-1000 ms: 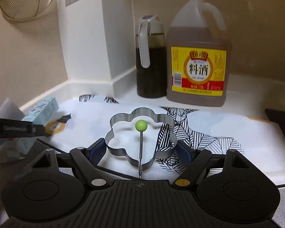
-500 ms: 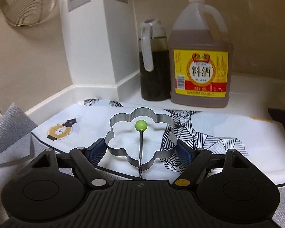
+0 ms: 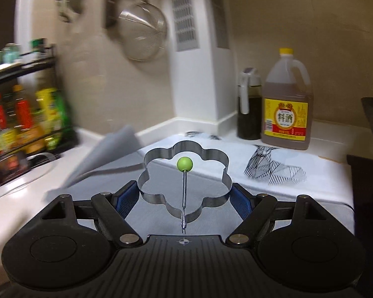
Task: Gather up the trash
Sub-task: 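Carry the light-blue carton and metal egg ring down over the trash bin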
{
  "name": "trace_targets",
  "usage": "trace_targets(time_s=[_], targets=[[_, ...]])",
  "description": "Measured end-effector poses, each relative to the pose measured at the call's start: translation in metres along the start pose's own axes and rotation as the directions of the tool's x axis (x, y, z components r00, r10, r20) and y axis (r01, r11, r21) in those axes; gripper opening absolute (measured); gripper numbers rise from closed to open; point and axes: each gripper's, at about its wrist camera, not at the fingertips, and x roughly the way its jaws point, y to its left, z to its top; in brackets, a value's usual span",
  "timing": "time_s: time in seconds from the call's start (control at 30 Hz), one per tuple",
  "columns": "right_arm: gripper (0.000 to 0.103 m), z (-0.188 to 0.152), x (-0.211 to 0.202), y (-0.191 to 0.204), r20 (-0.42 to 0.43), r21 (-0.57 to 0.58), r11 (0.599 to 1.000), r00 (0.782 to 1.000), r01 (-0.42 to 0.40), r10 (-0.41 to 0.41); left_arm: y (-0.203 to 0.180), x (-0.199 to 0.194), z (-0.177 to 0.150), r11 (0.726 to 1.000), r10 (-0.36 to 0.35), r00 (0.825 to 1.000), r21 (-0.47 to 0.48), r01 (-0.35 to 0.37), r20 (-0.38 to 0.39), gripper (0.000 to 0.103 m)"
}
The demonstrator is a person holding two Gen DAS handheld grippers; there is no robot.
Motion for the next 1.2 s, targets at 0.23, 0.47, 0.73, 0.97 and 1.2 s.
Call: trace_targets(time_s=[0.23,0.47,0.73,0.97,1.2], targets=[[0.081,-0.035,-0.076,0.016,-0.031,-0.094,0.995,0.999,-0.034,0.031,0.011,-0.056,-0.05,0.999,-0.005,0.999,-0.047,0.003,-0.037,0.044],[0.081,-0.096,-0.114,0.03,-0.17,-0.136,0.989,0.985,-0.061,0.037,-0.006,-0.081,-0.103,0.997,-0.068,0.992,-0.051,0.062,-0.106,0.044],[0.081,-0.149,-0.138,0.041,-0.299,-0.152,0.985,0.954,-0.079,0.031,-0.04,-0.084,-0.143,0.991,-0.133,0.973,-0.031,0.129,-0.188,0.044],[0.081,-0.161,-0.141,0.051,-0.343,-0.156,0.982,0.938,-0.107,0.047,-0.055,-0.088,-0.147,0.988,-0.136,0.974,0.053,0.148,-0.181,0.044],[0.081,-0.164,-0.135,0.059,-0.366,-0.184,0.974,0.929,-0.129,0.054,-0.052,-0.081,-0.151,0.989,-0.129,0.969,0.047,0.142,-0.211,0.044]])
